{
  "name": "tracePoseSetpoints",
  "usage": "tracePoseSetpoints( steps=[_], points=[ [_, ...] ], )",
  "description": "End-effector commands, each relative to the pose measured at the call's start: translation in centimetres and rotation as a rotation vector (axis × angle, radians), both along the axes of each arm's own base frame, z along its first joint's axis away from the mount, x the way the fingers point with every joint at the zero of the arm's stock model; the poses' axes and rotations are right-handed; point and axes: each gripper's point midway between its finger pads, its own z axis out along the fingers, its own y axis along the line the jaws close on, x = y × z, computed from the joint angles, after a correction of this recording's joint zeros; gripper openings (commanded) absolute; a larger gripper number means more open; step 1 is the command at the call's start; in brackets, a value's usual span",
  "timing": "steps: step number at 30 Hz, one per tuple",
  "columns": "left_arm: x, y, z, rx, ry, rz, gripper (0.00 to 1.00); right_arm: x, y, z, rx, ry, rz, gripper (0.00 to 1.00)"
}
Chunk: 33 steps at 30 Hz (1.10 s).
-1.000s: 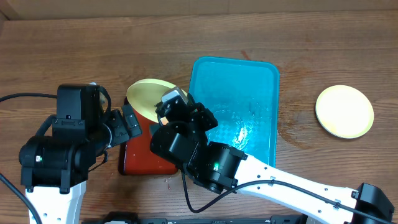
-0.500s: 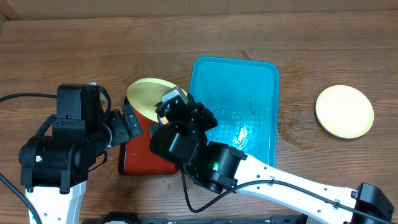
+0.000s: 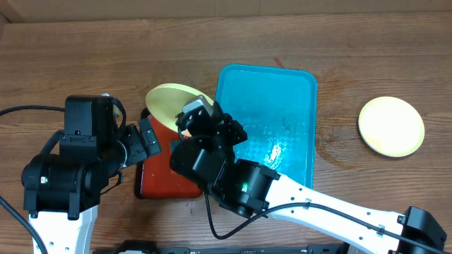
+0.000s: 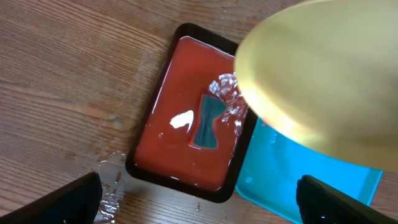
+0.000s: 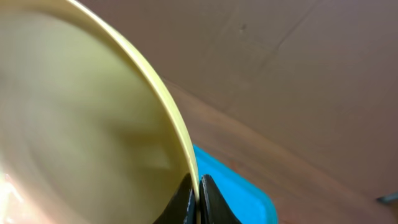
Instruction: Clean dirty plates on tray and stack at the side
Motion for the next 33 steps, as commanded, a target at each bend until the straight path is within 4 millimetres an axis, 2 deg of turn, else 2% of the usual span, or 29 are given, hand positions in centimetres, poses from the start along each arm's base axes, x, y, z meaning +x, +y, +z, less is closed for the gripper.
tracePoseSetpoints(
  steps=[1,2,3,4,5,6,7,8,10,12,14,16,20,22,24,26,27,28,30,33],
  points=[
    [0.1,0.4,0.7,0.012,-0.024,0.01,1.0,0.4,-1.3,2.1,0.046,-0.091,-0.115,0.04],
    [0.1,0.4,0.7,0.012,-0.024,0.01,1.0,0.3,-0.4,1.5,0.07,-0.057,-0.066,0.04],
    [0.1,0.4,0.7,0.012,-0.024,0.01,1.0,-0.1,0.6,1.0,0.023,-0.027,0.001,0.04],
    [0.1,0.4,0.7,0.012,-0.024,0.01,1.0,-0.3,0.7,1.0,-0.053,-0.033,0.022,0.04],
    [0.1,0.4,0.7,0.012,-0.024,0.01,1.0,0.1,-0.4,1.6,-0.109,-0.076,-0.037,0.04],
    [0.1,0.4,0.7,0.012,-0.024,0.01,1.0,0.5,-1.8,2.6,-0.069,-0.123,-0.131,0.04],
    [0.1,0.4,0.7,0.012,-0.025,0.01,1.0,0.8,-2.2,2.8,0.033,-0.137,-0.176,0.04],
    [0.1,0.4,0.7,0.012,-0.024,0.01,1.0,0.8,-1.3,2.2,0.084,-0.102,-0.133,0.04],
    [0.1,0.4,0.7,0.012,-0.024,0.01,1.0,0.0,1.1,0.6,-0.021,-0.021,0.028,0.04],
    [0.1,0.4,0.7,0.012,-0.024,0.01,1.0,0.1,0.4,0.7,-0.046,-0.042,-0.014,0.04],
    [0.1,0.4,0.7,0.012,-0.024,0.01,1.0,0.8,-0.9,0.5,0.113,-0.041,-0.112,0.04],
    [0.1,0.4,0.7,0.012,-0.024,0.01,1.0,1.4,-1.0,-0.8,0.237,0.025,-0.126,0.04],
    [0.1,0.4,0.7,0.012,-0.023,0.01,1.0,3.8,-1.6,-3.9,0.46,0.249,-0.124,0.04],
    [0.2,0.4,0.6,0.012,-0.02,0.01,1.0,5.0,-2.3,-4.6,0.586,0.382,-0.11,0.04],
    [0.2,0.4,0.6,0.012,-0.017,0.01,1.0,5.9,-3.2,-4.4,0.712,0.514,-0.066,0.04],
    [0.3,0.4,0.5,0.013,-0.015,0.01,1.0,7.1,-5.3,-3.6,0.825,0.609,-0.03,0.04],
    [0.3,0.4,0.5,0.012,-0.013,0.01,1.0,7.8,-7.0,-3.2,0.873,0.638,-0.033,0.04],
    [0.3,0.4,0.5,0.013,-0.012,0.01,1.0,9.0,-10.4,-3.0,0.947,0.668,-0.079,0.04],
    [0.3,0.4,0.4,0.013,-0.01,0.01,1.0,10.2,-15.7,-3.4,1.033,0.688,-0.197,0.04],
    [0.4,0.3,0.4,0.013,-0.007,0.01,1.0,10.9,-25.9,-5.3,1.132,0.686,-0.449,0.04]
  ],
)
